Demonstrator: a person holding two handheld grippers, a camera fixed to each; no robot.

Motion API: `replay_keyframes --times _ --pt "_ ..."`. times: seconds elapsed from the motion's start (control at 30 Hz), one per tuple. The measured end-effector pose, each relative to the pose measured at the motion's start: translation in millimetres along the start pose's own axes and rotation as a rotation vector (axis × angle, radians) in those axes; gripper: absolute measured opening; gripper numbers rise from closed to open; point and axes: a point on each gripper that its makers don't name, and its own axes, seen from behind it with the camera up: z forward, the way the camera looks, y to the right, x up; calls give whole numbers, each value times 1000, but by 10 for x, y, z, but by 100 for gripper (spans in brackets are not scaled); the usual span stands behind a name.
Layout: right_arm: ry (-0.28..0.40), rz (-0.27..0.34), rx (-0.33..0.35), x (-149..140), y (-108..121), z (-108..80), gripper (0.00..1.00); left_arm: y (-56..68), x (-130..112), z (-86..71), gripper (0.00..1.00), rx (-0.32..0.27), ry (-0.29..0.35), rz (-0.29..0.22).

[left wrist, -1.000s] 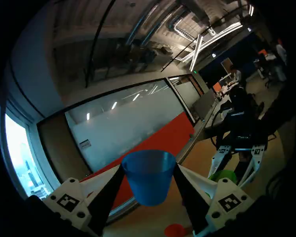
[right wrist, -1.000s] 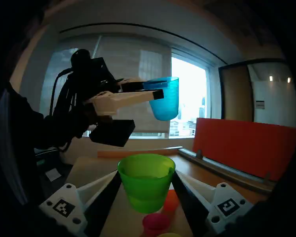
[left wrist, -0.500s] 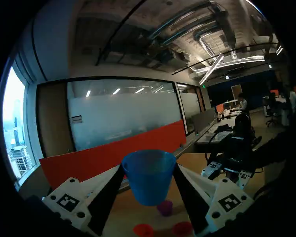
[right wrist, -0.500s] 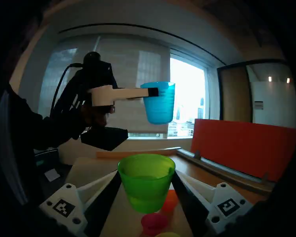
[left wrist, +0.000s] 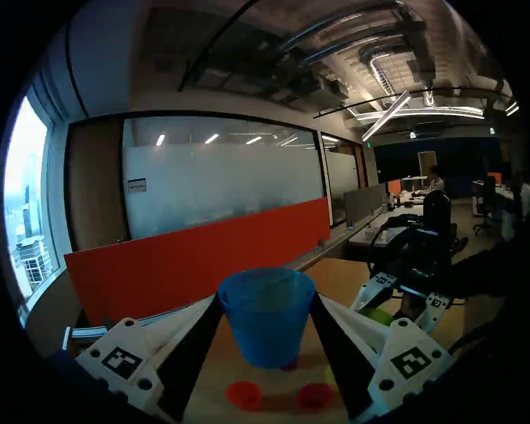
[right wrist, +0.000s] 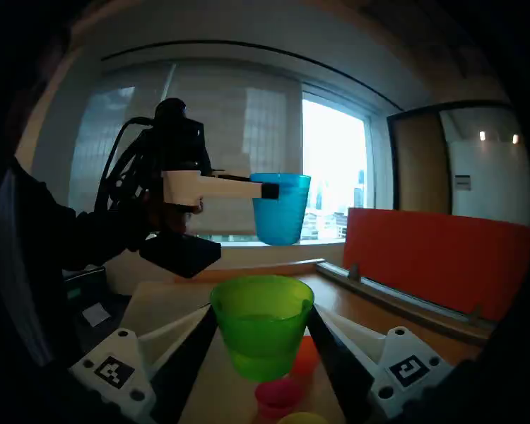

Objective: Pour water

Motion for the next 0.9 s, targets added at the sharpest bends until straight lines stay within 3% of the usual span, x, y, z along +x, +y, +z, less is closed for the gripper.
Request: replay_keyframes --times 0.4,0.9 --pt "-52 12 -14 -90 53 -56 90 -35 -336 -28 86 6 -73 -27" --pt "-99 3 -24 -176 83 -120 90 37 -759 -45 86 -11 -154 -9"
